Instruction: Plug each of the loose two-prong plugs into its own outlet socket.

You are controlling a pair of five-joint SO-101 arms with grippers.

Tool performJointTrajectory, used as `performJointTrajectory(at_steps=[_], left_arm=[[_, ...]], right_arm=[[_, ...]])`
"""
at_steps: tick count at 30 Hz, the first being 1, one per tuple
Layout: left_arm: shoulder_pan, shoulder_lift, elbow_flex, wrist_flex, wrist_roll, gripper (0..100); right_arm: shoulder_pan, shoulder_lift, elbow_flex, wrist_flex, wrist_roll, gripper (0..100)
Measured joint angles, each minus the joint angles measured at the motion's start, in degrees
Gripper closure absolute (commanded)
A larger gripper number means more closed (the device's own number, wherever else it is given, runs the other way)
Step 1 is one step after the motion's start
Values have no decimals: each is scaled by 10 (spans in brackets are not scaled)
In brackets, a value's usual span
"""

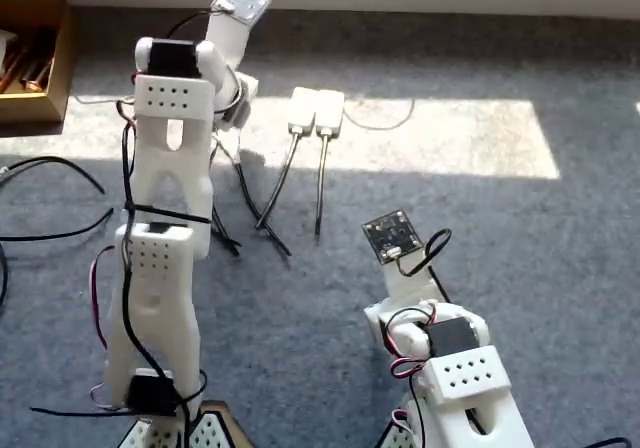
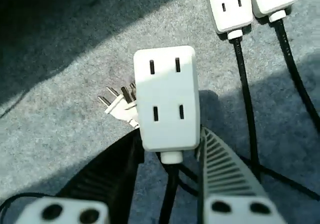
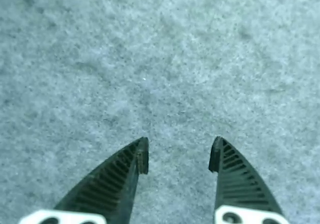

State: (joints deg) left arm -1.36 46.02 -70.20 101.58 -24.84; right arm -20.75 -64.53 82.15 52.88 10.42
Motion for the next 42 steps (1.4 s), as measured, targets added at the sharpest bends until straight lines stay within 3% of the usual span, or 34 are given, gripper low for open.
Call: performJointTrajectory(at_steps=[9, 18, 23, 29, 36, 42], left_arm=[[19, -360, 536, -4, -327, 923], [146, -759, 1075, -165, -365, 923], [204, -900, 1286, -243, -366, 922], [213, -915, 1395, -324, -365, 912], [212, -881, 1415, -371, -365, 731], [101, -879, 1340, -329, -400, 726]], right_arm=[[0, 0, 0, 0, 0, 793], [0, 0, 0, 0, 0, 793], [0, 0, 0, 0, 0, 793], [0, 0, 0, 0, 0, 793], [0, 0, 0, 0, 0, 793], [0, 0, 0, 0, 0, 793]])
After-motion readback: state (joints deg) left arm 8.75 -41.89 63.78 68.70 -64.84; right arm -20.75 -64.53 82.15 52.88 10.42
